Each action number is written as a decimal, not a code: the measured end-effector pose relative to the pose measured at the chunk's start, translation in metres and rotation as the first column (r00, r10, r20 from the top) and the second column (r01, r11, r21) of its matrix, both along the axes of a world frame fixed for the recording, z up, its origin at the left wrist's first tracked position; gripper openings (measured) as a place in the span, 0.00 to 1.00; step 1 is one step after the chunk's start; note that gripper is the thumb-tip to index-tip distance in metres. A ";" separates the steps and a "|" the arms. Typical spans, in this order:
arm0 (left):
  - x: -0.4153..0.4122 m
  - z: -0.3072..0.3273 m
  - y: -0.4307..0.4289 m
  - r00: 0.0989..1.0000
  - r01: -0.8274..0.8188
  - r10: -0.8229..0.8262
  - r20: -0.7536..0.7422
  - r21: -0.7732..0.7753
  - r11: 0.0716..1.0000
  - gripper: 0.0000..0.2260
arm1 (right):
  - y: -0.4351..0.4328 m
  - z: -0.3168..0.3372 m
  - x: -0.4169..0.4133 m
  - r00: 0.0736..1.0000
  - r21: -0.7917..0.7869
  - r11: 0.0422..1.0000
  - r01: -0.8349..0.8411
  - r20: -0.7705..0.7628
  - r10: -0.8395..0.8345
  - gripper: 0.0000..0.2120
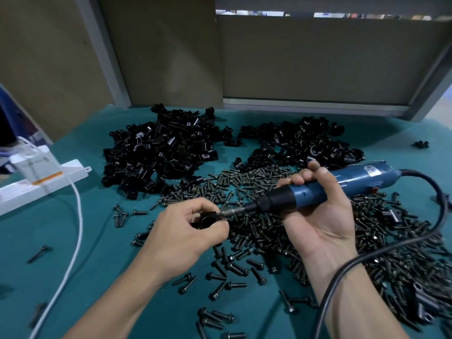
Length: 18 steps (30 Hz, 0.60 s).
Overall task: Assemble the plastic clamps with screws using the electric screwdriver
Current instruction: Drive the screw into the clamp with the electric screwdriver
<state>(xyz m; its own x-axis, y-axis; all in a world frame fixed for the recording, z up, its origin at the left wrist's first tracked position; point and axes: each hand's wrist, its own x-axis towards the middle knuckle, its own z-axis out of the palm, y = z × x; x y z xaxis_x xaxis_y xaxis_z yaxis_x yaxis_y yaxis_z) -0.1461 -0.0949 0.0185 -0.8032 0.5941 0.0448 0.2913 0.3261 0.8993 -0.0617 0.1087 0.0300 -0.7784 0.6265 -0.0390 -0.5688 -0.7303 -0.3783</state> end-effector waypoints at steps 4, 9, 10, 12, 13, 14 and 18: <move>0.004 -0.002 0.003 0.996 0.072 -0.069 0.048 -0.064 0.995 0.23 | -0.002 0.007 0.001 0.998 -0.082 0.996 0.027 0.051 -0.023 0.27; 0.001 -0.001 0.001 0.999 -0.002 0.004 0.047 -0.057 0.998 0.29 | 0.007 0.014 0.013 0.996 -0.018 0.997 -0.076 -0.053 0.075 0.43; 0.001 0.000 0.001 0.998 -0.012 0.016 0.053 -0.067 0.998 0.29 | 0.008 0.014 0.014 0.994 -0.019 0.995 -0.094 -0.065 0.092 0.43; 0.001 0.002 0.003 0.998 -0.017 0.023 0.058 -0.091 0.996 0.28 | 0.010 0.015 0.013 0.996 -0.056 0.995 -0.080 -0.046 0.077 0.42; 0.001 0.001 0.003 0.998 -0.014 0.020 0.056 -0.108 0.994 0.26 | 0.009 0.013 0.012 0.998 -0.084 0.995 -0.059 -0.015 0.058 0.42; 0.002 0.001 0.003 0.998 -0.006 0.013 0.054 -0.125 0.992 0.24 | 0.009 0.012 0.011 0.999 -0.108 0.993 -0.037 0.019 0.039 0.41; -0.002 -0.002 0.002 0.998 0.001 0.008 0.055 -0.178 0.984 0.18 | 0.011 0.010 0.011 0.993 -0.122 0.992 -0.022 0.109 0.036 0.40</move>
<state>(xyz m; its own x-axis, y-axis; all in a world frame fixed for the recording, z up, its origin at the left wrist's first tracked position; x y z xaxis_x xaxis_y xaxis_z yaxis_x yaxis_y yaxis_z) -0.1479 -0.0931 0.0166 -0.8036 0.5858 -0.1055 0.2418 0.4831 0.8415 -0.0507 0.1199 0.0397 -0.7827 0.5893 -0.2003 -0.5062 -0.7899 -0.3460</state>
